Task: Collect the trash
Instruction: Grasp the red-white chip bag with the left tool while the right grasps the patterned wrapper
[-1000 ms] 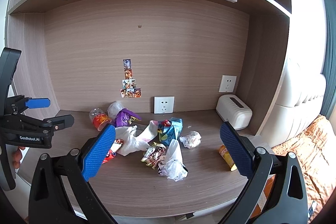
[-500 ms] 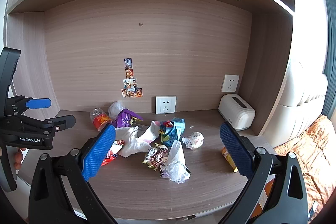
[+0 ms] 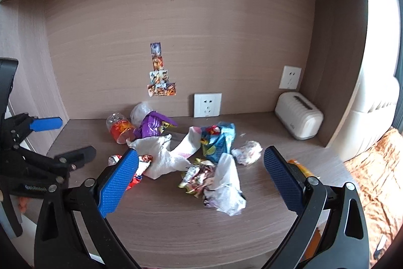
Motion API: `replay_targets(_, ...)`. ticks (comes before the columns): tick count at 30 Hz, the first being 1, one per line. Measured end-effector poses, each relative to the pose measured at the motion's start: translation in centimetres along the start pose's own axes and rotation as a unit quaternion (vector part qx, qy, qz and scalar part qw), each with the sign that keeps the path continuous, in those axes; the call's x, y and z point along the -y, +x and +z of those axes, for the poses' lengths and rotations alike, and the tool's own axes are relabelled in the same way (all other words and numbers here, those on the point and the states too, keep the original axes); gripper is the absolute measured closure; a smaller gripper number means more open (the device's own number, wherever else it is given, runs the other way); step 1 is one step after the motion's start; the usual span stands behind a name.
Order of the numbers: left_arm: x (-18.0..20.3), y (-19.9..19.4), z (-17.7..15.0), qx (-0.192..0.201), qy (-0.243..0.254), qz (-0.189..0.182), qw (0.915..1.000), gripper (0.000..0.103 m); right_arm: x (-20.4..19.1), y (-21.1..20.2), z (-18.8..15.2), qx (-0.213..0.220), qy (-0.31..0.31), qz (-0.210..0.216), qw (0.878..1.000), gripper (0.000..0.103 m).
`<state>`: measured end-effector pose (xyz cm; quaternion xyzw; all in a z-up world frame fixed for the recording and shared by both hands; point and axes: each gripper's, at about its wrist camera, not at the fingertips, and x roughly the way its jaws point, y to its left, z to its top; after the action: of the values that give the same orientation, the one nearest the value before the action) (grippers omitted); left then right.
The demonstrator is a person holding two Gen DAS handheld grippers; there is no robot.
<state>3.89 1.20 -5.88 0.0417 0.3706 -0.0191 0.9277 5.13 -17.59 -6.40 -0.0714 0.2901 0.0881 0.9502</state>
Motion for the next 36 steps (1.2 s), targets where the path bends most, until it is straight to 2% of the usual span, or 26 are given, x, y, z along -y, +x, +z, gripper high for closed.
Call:
replay_targets(5,-1.1,3.3,-0.6,-0.014,-0.005,0.000,0.9999,0.005,-0.8,3.8,-0.8,-0.019,0.008,-0.003,1.000,0.004)
replay_targets(10,-2.2,7.4,-1.7,-0.040,-0.010,-0.019,0.9990,0.005,-1.2,7.7,-2.1,-0.040,0.012,-0.019,0.999,0.004)
replay_targets(20,-2.6,12.8,-3.3,-0.056,0.014,-0.026,0.9980,0.005,-1.7,13.6,-4.1,-0.062,0.016,-0.044,0.997,0.005)
replay_targets(24,-2.7,14.3,-3.6,-0.058,0.021,-0.040,0.9973,0.005,-1.8,15.4,-4.8,-0.078,0.017,-0.051,0.995,0.017)
replay_targets(27,-2.7,15.3,-3.6,-0.065,0.024,-0.050,0.9964,0.005,-1.7,16.4,-5.2,-0.091,0.021,-0.057,0.994,0.022)
replay_targets(30,-2.6,16.1,-3.8,-0.072,0.024,-0.064,0.9950,0.006,-1.4,17.2,-5.7,-0.106,0.032,-0.052,0.992,0.038)
replay_targets(31,-2.5,16.4,-3.9,-0.075,0.025,-0.069,0.9945,0.013,-1.3,17.4,-5.9,-0.114,0.036,-0.050,0.992,0.043)
replay_targets(33,-2.4,16.9,-4.2,-0.082,0.030,-0.081,0.9929,0.022,-1.1,17.8,-6.2,-0.119,0.040,-0.050,0.991,0.045)
replay_targets(36,-2.1,16.9,-4.3,-0.074,0.041,-0.085,0.9927,0.028,-1.3,17.8,-6.2,-0.115,0.033,-0.054,0.991,0.051)
